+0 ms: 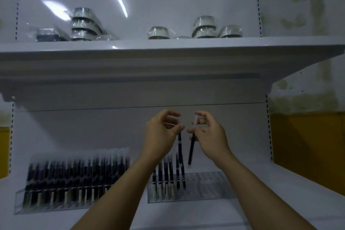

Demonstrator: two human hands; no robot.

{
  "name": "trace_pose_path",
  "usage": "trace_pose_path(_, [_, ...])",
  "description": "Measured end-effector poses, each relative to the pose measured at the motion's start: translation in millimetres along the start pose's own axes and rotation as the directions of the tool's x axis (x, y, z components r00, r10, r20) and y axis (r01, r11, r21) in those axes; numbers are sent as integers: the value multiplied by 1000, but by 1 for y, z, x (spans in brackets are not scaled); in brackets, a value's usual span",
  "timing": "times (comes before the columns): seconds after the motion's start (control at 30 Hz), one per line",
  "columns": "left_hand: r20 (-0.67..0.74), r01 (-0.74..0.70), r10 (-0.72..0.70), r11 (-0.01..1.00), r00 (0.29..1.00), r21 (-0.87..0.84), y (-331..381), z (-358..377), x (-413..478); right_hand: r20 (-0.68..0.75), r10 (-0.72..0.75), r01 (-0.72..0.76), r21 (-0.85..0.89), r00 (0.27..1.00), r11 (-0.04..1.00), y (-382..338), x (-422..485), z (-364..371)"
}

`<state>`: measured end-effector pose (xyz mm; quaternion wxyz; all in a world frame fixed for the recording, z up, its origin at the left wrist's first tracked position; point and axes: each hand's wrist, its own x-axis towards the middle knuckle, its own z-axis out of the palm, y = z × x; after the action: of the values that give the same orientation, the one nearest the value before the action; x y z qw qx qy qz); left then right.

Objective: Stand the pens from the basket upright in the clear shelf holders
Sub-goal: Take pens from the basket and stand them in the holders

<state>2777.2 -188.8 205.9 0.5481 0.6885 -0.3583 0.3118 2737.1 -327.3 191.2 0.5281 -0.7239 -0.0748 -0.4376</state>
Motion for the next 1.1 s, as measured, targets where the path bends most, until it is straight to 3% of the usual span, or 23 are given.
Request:
trace_pose_path(0.33, [47,48,-58,980,997,191,-43,21,-5,23,39,-39,-33,999,999,50,4,20])
trace_pose_path(0.6, [41,84,-93,978,995,189,-51,18,-7,30,38,-37,-23,999,999,59,3,28])
trace_pose_path(0.87, [134,48,-119,896,984,442,-61,19,-13,190,-11,67,-292,982,954,72,-12,24])
trace_pose_path(1.0, [103,78,-137,891,985,447,-67,22,-16,328,57,85,-404,943,911,71,-19,15])
trace_pose_path(1.1, [112,51,-127,853,986,519,-68,21,-16,425,108,159,-545,899,823,68,-23,13])
